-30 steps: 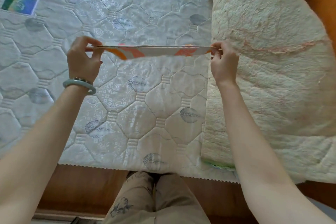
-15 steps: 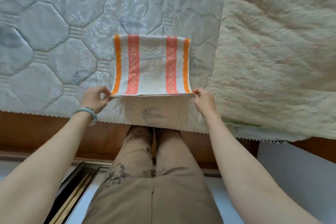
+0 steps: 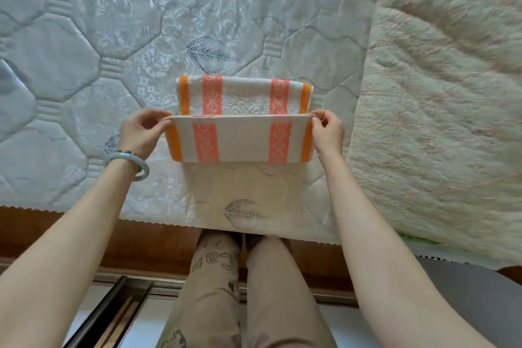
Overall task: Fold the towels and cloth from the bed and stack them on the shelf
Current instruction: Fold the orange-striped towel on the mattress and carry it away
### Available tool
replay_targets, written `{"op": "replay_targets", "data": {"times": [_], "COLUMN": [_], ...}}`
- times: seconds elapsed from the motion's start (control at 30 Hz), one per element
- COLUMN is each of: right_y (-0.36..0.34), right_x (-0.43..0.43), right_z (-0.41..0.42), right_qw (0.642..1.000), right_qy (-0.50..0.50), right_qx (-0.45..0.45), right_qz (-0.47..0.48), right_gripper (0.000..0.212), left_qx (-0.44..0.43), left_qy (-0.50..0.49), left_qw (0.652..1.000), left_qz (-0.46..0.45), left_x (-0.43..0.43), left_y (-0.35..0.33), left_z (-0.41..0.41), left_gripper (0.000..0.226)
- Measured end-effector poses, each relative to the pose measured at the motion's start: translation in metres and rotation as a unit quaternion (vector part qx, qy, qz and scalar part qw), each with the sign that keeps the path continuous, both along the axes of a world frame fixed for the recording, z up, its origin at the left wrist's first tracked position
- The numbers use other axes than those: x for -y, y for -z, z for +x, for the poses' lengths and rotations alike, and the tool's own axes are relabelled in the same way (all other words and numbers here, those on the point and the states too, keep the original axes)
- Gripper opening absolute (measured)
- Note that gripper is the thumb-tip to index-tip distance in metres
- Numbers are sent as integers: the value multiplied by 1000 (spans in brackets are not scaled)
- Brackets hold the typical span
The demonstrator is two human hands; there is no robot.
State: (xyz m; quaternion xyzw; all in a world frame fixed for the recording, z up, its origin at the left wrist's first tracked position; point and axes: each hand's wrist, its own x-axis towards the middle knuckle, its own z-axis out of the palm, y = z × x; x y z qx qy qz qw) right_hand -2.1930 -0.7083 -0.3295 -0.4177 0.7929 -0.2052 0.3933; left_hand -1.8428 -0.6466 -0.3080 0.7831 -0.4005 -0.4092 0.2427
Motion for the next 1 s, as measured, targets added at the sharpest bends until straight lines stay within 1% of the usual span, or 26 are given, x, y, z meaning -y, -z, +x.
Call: {"op": "replay_targets", "data": {"times": [0.13,0.23,0.3,0.4,0.5,0.53,0.57,0.63,0.67,0.73,0.77,0.8,0.83,0.9,1.0], "right_y": [23,38,50,69,79,80,79,74,73,76,80,86,94,113,126], "right_x": [54,80,90,98,98,97,95,89,83,61,47,32,21,10,13], "right_z": [8,11,11,10,13,15,18,33,46,84,104,120,132,137,128], "right_qw": [999,999,997,989,981,978,973,949,933,893,866,839,820,805,790], "right_qy": [24,-11,-42,-98,-124,-127,-129,-146,-177,-307,-378,-432,-464,-489,-509], "right_qx": [-15,-28,-58,-112,-150,-166,-192,-269,-289,-261,-245,-242,-253,-287,-303], "right_qz": [-38,-32,-24,3,6,-1,-17,-76,-120,-200,-220,-225,-218,-179,-157], "right_gripper": [17,16,17,20,23,26,31,42,46,51,53,54,55,53,52], "left_qx": [-15,-22,-11,25,55,97,163,287,315,330,338,354,371,385,391], "left_qy": [-7,8,25,43,22,23,42,107,150,271,327,360,370,347,347], "left_qw": [1000,999,999,999,998,995,986,952,936,899,877,857,847,853,849], "left_qz": [-21,-29,-22,-1,27,28,20,-10,-38,-92,-101,-102,-92,-67,-81], "left_x": [57,89,100,106,110,110,109,99,92,73,63,53,46,38,36], "left_y": [27,46,62,88,103,104,105,98,95,97,104,114,124,140,148], "left_z": [11,19,23,26,19,14,9,-9,-21,-49,-61,-69,-73,-75,-74], "left_gripper": [22,22,22,21,24,29,36,52,57,62,63,63,62,62,63]}}
